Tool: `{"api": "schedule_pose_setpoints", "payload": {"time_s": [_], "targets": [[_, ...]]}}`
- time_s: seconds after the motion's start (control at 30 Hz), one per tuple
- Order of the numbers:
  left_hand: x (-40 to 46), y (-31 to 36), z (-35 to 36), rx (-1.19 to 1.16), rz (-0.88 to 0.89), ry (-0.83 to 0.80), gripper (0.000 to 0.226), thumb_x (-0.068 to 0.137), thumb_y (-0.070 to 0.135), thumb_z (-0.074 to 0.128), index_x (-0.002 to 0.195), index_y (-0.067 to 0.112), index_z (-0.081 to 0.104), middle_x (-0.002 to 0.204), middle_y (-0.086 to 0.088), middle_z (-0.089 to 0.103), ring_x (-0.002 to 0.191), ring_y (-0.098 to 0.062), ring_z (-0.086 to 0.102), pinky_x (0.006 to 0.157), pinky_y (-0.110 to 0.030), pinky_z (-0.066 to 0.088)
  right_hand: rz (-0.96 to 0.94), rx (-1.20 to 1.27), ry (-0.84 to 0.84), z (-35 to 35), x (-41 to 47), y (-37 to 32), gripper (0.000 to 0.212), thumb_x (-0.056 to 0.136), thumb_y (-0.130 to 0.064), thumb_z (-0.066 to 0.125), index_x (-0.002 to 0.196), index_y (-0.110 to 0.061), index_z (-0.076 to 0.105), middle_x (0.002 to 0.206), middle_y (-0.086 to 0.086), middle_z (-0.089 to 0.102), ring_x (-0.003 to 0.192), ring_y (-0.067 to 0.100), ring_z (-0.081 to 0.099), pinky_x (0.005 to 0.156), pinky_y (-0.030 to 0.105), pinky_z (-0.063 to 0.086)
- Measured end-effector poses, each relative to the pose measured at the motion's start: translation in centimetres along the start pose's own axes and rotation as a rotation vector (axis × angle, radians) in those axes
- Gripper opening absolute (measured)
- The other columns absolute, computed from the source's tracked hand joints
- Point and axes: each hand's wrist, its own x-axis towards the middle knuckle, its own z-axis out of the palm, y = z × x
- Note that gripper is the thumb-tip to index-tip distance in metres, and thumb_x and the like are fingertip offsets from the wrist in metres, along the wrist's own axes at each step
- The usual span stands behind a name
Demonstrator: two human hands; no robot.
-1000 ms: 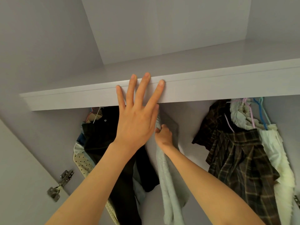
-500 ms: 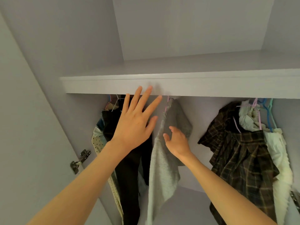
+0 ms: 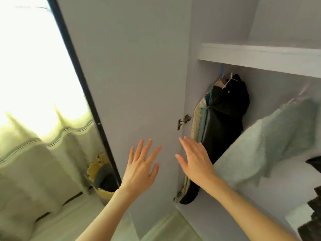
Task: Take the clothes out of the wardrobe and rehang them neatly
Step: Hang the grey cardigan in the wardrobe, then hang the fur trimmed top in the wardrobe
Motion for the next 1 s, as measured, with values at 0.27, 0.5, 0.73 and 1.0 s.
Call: {"api": "schedule_pose_setpoints", "payload": {"time_s": [0.27,0.5,0.73,1.0], "targets": [[-18.6,-10.1,-3.0,0.065,-0.587,0.028,0.052,0.089,0.042,0.035,0.139,0.026,0.035,0.148,-0.007,0.032,0.139,-0.027,0.012,0.106,-0.056,0.022,-0.506,0.186,-0.309,10.6,-1.1,-16.4,0.058,0.094,-0.046,0.035,0.145,-0.019,0.028,0.152,0.003,0.028,0.143,0.02,0.019,0.116,0.041,0.01],[-30.1,-14.1,-6.5,0.239,-1.041,0.054,0.051,0.088,0.039,0.035,0.137,0.022,0.037,0.144,-0.011,0.04,0.135,-0.031,0.022,0.102,-0.055,0.027,-0.918,0.277,-0.384,16.7,0.2,-29.3,0.056,0.095,-0.037,0.048,0.143,-0.013,0.033,0.15,0.009,0.032,0.141,0.025,0.023,0.113,0.036,0.006],[-41.1,-10.0,-7.7,0.355,-1.543,0.059,0.047,0.091,0.038,0.03,0.133,0.019,0.039,0.138,-0.014,0.047,0.13,-0.031,0.028,0.098,-0.056,0.038,-1.312,0.314,-0.62,22.4,-5.2,-39.5,0.06,0.097,-0.041,0.041,0.148,-0.019,0.019,0.155,0.002,0.018,0.145,0.018,0.008,0.113,0.03,-0.005],[-51.9,-1.2,-8.7,0.283,-2.09,0.121,0.057,0.088,0.042,0.024,0.138,0.02,0.04,0.146,-0.011,0.038,0.136,-0.036,0.029,0.104,-0.054,0.027,-1.732,0.222,-0.796,25.7,-17.5,-47.1,0.06,0.098,-0.044,0.034,0.149,-0.02,0.016,0.155,0.001,0.017,0.145,0.017,0.007,0.117,0.036,0.004]]}}
